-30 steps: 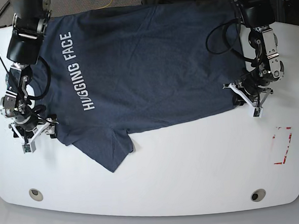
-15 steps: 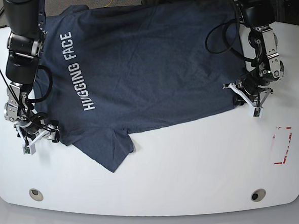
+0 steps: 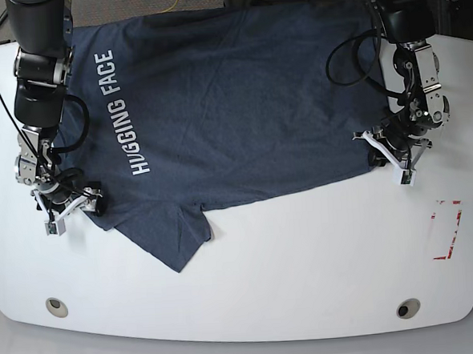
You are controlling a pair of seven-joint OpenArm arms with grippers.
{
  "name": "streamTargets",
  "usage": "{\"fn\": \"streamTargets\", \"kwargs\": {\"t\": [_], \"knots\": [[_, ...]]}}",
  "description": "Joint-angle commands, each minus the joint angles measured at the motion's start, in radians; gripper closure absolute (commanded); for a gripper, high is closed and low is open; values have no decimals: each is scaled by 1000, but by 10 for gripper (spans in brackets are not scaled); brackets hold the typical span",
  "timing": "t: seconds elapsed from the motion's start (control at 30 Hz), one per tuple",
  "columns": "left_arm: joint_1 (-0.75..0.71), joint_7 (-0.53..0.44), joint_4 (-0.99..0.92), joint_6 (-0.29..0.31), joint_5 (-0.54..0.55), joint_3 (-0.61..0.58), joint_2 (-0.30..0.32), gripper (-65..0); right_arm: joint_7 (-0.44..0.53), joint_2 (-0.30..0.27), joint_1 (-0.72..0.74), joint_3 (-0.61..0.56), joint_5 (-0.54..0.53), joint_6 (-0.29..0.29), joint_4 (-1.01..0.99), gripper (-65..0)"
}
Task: Layout the t-shirt on the table in an organized manner, then fold the t-shirt properly
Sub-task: 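Drag the held shirt side with the right gripper across the table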
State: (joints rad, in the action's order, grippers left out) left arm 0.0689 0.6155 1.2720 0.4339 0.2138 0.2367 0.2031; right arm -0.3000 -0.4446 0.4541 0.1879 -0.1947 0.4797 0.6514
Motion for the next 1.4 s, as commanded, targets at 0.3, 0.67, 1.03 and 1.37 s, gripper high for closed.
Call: {"fn": "streamTargets", "kwargs": {"t": [0.3, 0.67, 1.03, 1.37], "knots": [[1, 50, 4, -8, -29, 2, 8, -31, -60, 8, -87, -1, -5, 46, 166, -413], [4, 50, 4, -8, -29, 0, 8, -31, -98, 33, -97, 0, -5, 87, 195, -242], [6, 50, 4, -8, -29, 0, 8, -31, -98, 36, -93, -1, -5, 86, 195, -42], [6, 48, 4, -8, -29, 0, 8, -31, -97, 36, -90, -3, -1, 83, 196, 0]]}}
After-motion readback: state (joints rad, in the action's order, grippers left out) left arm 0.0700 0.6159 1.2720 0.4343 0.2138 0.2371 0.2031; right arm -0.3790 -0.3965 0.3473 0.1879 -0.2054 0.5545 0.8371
